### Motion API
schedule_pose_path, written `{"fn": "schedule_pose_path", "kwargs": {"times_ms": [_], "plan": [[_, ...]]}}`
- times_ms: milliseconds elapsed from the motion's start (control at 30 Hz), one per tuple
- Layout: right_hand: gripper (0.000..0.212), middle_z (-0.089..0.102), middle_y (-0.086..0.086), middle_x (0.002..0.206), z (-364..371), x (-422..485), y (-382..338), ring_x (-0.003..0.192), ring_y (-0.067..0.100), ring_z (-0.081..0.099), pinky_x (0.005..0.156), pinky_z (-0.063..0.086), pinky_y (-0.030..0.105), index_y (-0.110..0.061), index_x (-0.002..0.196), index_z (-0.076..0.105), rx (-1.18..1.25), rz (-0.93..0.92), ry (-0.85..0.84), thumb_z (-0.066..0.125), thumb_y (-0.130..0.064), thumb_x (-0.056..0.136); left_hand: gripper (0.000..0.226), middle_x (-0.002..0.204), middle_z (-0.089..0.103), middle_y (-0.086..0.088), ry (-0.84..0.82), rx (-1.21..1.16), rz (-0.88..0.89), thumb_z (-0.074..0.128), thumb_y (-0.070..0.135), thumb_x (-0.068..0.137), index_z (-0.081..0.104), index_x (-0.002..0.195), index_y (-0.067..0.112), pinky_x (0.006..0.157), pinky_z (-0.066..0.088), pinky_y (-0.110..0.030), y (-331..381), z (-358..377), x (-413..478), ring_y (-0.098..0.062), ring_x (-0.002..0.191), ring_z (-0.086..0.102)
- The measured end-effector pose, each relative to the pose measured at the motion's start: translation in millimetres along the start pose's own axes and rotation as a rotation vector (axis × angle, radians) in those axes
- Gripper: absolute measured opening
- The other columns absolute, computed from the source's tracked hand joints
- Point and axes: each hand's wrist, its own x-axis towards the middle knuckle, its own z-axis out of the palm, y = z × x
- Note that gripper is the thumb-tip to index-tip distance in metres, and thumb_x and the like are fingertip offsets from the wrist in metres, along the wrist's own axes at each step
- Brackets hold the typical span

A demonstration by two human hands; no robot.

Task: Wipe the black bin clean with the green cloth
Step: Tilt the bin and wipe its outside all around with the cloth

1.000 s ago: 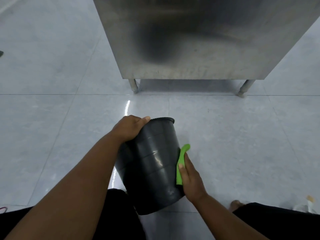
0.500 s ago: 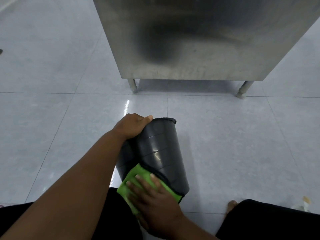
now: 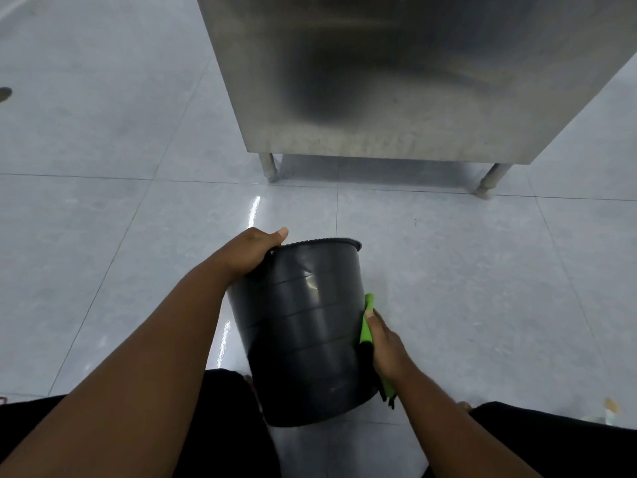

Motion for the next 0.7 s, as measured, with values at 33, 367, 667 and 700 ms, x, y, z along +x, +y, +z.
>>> {"fn": "schedule_pose_path", "kwargs": {"times_ms": [33,367,667,700], "plan": [[0.061,0.045,0.004,0.154,-7,1,-7,0.138,0.025,0.045,0.116,0.032,0.036,-0.039,0.153,0.033,-0.002,-0.052,0.030,0.034,-0.065,0.098,0.057,0.061,0.059,-0.004,0.012,-0.057,0.001,0.053,0.049,0.097,0.069,0.063,0.006,0.068,0.041,-0.033,-2,2,0,-0.022,0.064,0.057],[0.079,0.013,0.008,0.167,27,-22,-42,0.154,0.034,0.006,0.121,0.011,0.059,-0.025,0.158,0.023,-1.095,-0.942,0.351,0.042,-0.065,0.093,0.046,0.088,0.058,-0.004,-0.010,0.032,-0.061,0.039,0.051,0.101,0.067,0.087,0.017,0.075,0.040,-0.034,12,25,3,-0.023,0.084,0.055],[0.062,0.053,0.004,0.148,82,-24,-41,0.148,0.030,0.031,0.122,-0.003,0.053,-0.017,0.131,0.064,-1.476,-1.411,-0.048,0.069,-0.050,0.079,0.066,0.117,0.065,-0.004,-0.124,0.288,0.111,0.029,0.060,0.101,0.070,0.119,0.011,0.093,0.040,-0.032,40,31,3,-0.021,0.110,0.058],[0.065,0.049,0.003,0.151,76,-22,-47,0.150,0.030,0.027,0.122,-0.001,0.054,-0.019,0.137,0.059,-1.399,-1.385,0.003,0.068,-0.049,0.080,0.066,0.116,0.067,-0.005,-0.137,0.287,0.121,0.029,0.059,0.101,0.072,0.115,0.011,0.094,0.041,-0.033,42,33,4,-0.021,0.110,0.060]]}}
